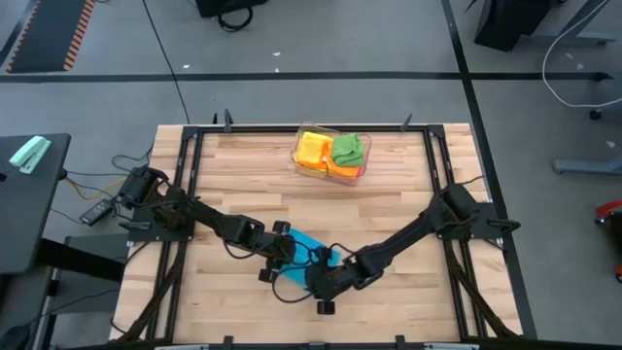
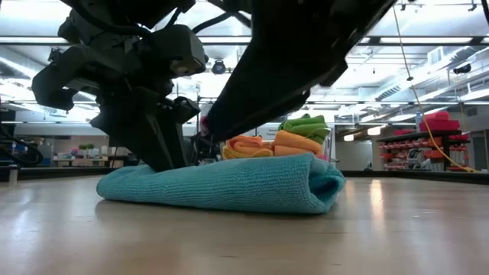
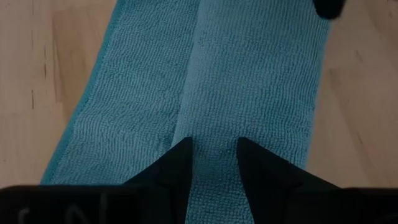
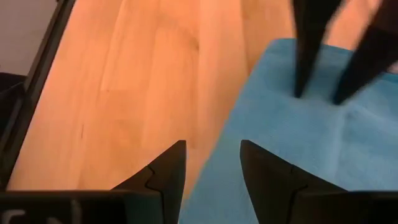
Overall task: Fold microfiber towels
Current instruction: Fold the blue microfiber cloth
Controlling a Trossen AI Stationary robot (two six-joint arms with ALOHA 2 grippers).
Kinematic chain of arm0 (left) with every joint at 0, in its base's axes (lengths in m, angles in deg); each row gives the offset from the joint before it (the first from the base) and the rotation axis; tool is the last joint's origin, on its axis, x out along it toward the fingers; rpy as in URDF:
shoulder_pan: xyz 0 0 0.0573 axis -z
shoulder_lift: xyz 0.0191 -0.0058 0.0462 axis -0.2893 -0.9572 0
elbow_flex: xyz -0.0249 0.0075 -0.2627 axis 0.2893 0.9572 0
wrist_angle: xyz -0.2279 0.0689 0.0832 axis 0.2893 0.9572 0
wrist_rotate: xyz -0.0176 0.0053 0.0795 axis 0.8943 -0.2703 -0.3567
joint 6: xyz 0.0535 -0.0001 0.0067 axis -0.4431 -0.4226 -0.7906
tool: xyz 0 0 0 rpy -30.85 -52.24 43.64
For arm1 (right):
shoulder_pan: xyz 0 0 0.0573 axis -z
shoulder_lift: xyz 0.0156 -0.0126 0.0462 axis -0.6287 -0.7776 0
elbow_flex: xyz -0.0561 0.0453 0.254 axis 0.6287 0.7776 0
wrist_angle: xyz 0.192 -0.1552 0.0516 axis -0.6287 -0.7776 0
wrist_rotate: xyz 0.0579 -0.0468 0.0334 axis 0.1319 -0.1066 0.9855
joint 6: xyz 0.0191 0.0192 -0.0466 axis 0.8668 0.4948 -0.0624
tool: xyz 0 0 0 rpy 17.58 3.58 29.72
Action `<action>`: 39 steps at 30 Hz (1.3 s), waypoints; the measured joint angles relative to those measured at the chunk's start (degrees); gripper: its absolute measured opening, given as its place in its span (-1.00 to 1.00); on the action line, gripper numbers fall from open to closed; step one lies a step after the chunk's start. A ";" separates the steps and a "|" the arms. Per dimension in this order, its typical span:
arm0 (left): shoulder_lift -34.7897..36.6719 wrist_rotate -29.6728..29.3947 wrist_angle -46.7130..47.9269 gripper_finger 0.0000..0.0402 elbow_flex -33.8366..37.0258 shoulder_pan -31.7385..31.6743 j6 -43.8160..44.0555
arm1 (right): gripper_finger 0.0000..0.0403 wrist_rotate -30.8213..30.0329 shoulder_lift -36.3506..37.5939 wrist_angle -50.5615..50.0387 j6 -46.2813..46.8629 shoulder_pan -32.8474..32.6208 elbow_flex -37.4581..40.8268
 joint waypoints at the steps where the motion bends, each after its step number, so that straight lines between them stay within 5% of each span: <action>1: 0.00 0.00 0.04 -0.33 0.00 0.00 0.04 | -0.20 -0.10 -0.60 1.16 -0.51 -0.05 0.00; 8: 0.00 -0.01 0.48 -0.31 0.00 -0.02 0.00 | -0.20 -3.84 -0.67 7.91 -3.07 0.13 2.62; 15: 0.00 0.00 0.53 -0.36 0.00 -0.04 -0.16 | -0.20 -2.04 -0.69 28.36 0.59 0.65 15.43; 22: 0.00 -0.02 0.39 -0.33 0.00 -0.04 -0.14 | -0.20 -2.55 -0.51 30.47 7.14 0.25 21.21; 32: 5.63 -0.05 3.32 -0.41 -0.85 0.01 -1.31 | -0.20 -0.82 4.57 27.67 5.97 0.08 20.47; 39: 7.99 -1.59 4.13 -0.35 -0.85 -5.02 -0.31 | -0.20 -3.85 14.38 5.82 17.21 1.45 20.41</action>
